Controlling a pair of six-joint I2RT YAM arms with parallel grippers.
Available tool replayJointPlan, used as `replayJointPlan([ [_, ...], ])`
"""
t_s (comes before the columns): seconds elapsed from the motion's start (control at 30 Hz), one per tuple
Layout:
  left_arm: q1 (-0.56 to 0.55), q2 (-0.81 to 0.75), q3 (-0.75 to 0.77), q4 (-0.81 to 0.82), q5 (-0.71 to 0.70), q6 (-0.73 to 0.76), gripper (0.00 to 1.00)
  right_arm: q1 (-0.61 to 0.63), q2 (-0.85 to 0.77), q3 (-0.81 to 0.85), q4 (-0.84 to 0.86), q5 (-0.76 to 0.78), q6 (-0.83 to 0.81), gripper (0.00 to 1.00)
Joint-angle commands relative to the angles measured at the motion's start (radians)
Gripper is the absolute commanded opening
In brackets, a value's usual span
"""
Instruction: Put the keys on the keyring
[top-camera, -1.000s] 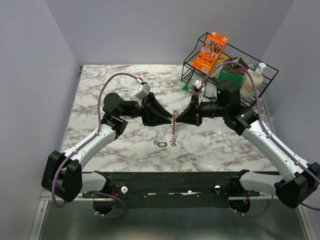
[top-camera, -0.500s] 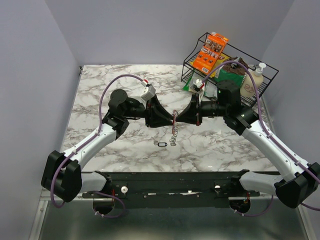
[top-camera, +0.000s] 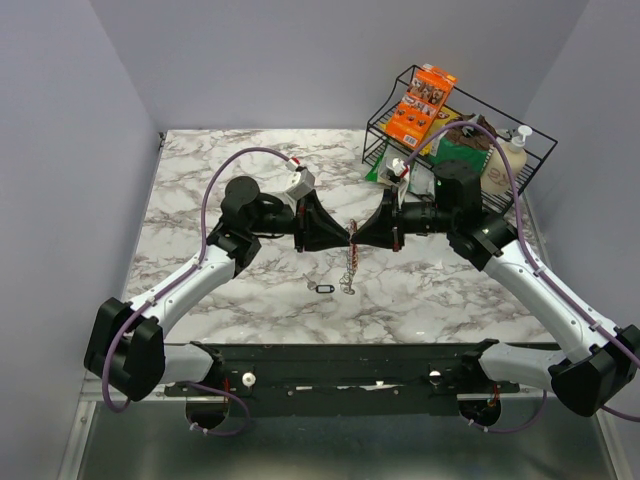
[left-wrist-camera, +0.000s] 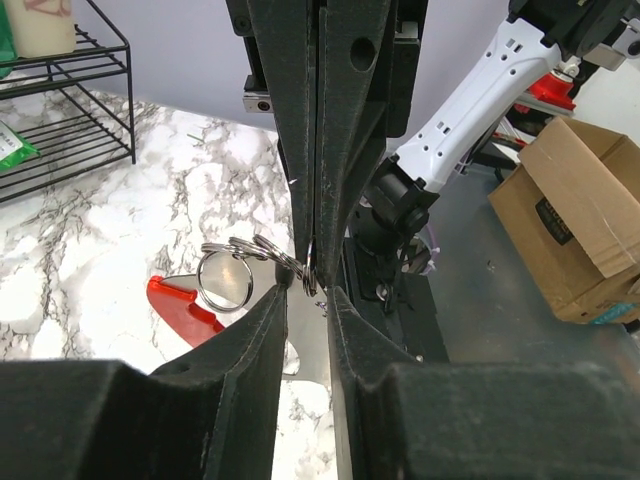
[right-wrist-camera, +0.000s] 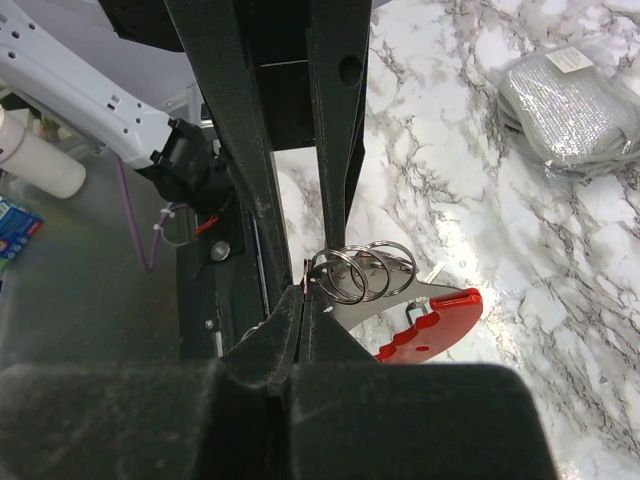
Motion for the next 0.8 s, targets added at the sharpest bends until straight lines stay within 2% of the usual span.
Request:
replayJointPlan([
  [0.0, -0.007, 0.005, 0.035, 0.012, -0.027, 0.001, 0.29, 0.004, -0.011, 0.016, 0.034, -0.028, 0.010, 0.01],
  [0.17, -0.007, 0.005, 0.037, 0.026, -0.033, -0.003, 0.19, 0.004, -0.011, 0.011, 0.034, -0.027, 0.010, 0.01],
  [0.3, -0.007, 0.004, 0.038, 0.036, -0.039, -0.016, 0.18, 0.004, -0.005, 0.008, 0.034, -0.027, 0.010, 0.01],
  [0.57, -0.007, 0.004, 0.034, 0.049, -0.054, -0.031, 0.30, 0.004, -0.005, 0.004, 0.036, -0.022, 0.010, 0.01],
  [0.77, -0.007, -0.007, 0.027, 0.049, -0.061, -0.030, 0.30, 0.004, -0.004, 0.002, 0.034, -0.024, 0.010, 0.01],
])
